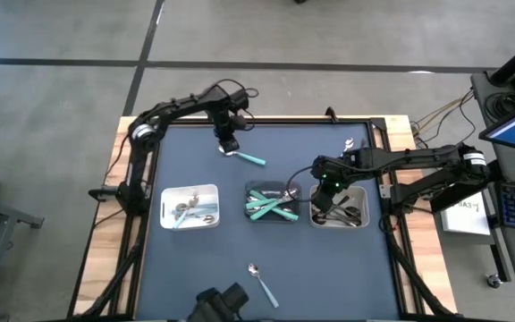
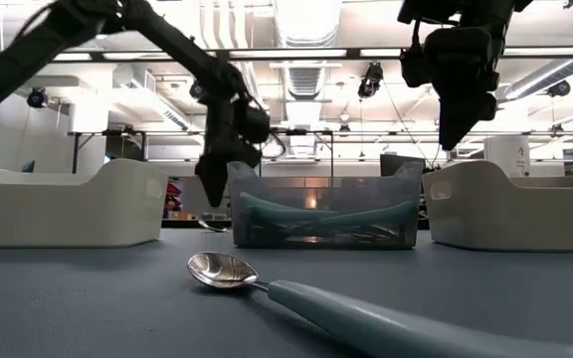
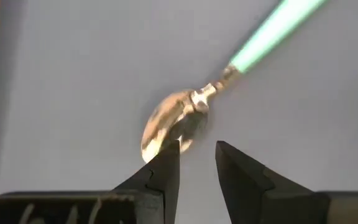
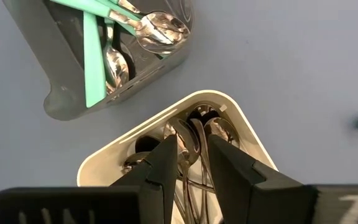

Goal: Sort silverware by color (type)
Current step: Put the green spoon into the black transparent bin

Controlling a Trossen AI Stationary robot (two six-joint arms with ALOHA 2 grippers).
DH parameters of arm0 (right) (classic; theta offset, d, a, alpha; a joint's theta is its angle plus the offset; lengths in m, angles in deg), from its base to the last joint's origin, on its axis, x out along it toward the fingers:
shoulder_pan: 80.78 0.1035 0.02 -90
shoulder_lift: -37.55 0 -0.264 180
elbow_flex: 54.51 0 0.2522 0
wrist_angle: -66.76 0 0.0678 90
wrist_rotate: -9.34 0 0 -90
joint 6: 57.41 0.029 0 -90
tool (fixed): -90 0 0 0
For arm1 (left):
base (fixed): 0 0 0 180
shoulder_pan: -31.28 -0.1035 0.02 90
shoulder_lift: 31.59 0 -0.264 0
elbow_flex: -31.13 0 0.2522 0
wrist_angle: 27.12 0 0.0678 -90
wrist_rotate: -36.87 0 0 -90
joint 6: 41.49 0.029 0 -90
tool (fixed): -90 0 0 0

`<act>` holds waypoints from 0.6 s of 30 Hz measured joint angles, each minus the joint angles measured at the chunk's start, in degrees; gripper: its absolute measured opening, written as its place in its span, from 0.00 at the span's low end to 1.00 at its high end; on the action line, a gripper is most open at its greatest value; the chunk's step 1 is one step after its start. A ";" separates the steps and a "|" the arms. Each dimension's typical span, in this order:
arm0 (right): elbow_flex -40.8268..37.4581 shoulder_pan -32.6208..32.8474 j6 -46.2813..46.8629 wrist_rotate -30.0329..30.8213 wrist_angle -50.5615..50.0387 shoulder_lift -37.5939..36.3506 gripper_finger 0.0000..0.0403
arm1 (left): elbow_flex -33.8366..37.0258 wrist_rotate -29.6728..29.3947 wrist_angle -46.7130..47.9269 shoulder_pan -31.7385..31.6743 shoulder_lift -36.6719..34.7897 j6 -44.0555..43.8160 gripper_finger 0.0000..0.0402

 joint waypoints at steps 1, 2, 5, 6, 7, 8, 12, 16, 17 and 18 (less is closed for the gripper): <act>0.00 0.00 0.00 0.00 0.00 0.00 0.20 | -0.01 0.05 0.35 0.00 -1.03 -0.02 0.21; 0.00 0.00 0.00 -0.01 0.00 -0.02 0.20 | 0.01 0.28 0.26 0.11 -1.87 -0.02 0.21; 0.00 -0.02 0.00 0.00 0.00 -0.02 0.20 | 0.03 1.44 -1.63 0.91 -4.47 0.36 0.21; 0.00 -0.02 0.00 0.00 0.00 -0.01 0.20 | 0.03 2.82 -2.42 1.22 -5.40 0.40 0.21; 0.00 -0.02 -0.01 0.00 0.05 0.00 0.20 | -0.08 4.97 -3.42 1.53 -6.10 0.44 0.21; 0.00 0.00 0.00 0.00 0.07 0.00 0.20 | -0.12 7.61 -4.39 1.87 -6.48 0.48 0.21; 0.00 0.00 -0.02 -0.02 0.16 -0.01 0.20 | -0.06 13.65 -5.51 3.86 -6.37 3.66 0.21; 0.00 -0.02 -0.02 0.00 0.42 0.00 0.20 | 0.19 9.29 -7.17 5.50 -5.80 10.12 0.21; 0.00 -0.01 0.00 0.00 0.45 -0.02 0.20 | 0.47 8.35 -7.88 5.55 -5.50 11.54 0.22; 0.00 0.00 0.00 -0.02 0.59 0.00 0.20 | 0.85 7.96 -8.45 5.54 -5.23 12.53 0.22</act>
